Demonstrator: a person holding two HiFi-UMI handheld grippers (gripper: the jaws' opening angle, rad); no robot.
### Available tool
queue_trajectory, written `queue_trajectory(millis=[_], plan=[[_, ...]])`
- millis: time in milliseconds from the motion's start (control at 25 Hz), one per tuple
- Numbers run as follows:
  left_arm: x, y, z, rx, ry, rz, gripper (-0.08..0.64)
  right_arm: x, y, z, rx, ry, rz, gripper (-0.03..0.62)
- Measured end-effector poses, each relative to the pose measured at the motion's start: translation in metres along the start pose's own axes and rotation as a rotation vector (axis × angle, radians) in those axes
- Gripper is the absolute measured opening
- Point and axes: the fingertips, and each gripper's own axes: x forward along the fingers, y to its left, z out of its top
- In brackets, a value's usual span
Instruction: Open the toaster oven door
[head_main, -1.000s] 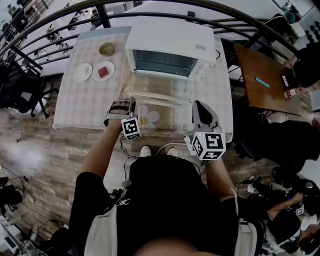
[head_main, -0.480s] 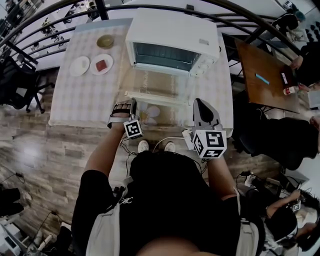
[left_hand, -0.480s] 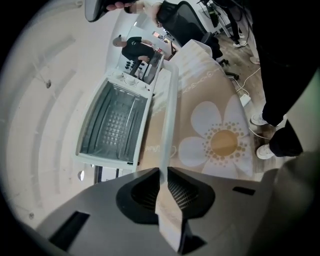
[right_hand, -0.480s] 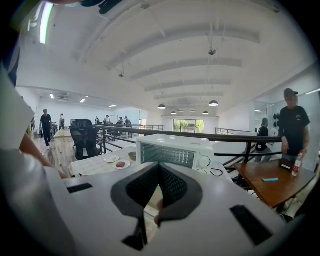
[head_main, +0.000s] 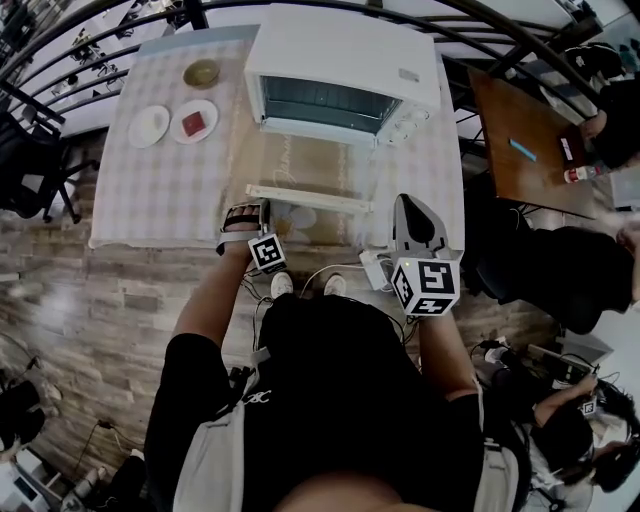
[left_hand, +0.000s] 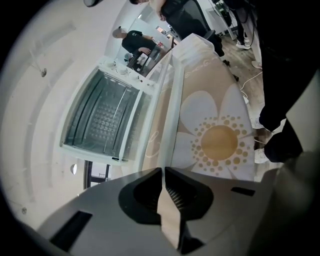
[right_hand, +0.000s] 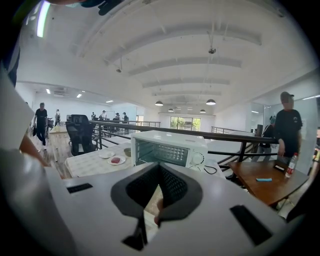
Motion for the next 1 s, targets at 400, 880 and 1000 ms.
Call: queue_trajectory(millis=[400, 880, 1000], plan=[[0.005, -0.011, -0.002, 0.0, 0.013, -0.025, 0.031, 0.001, -0.006, -0.005, 0.008, 0.01, -0.021, 0.002], [-0.002, 0.0, -0.005, 0.013, 0.028, -0.006, 0.025, -0.004, -0.005, 0.003, 0.015, -0.021, -0.017, 0.002], [-0.012, -0.004, -0.005, -0.045, 0.015, -0.031, 0.017, -0.002, 0.0, 0.006, 0.008, -0.031, 0.002, 0.002]])
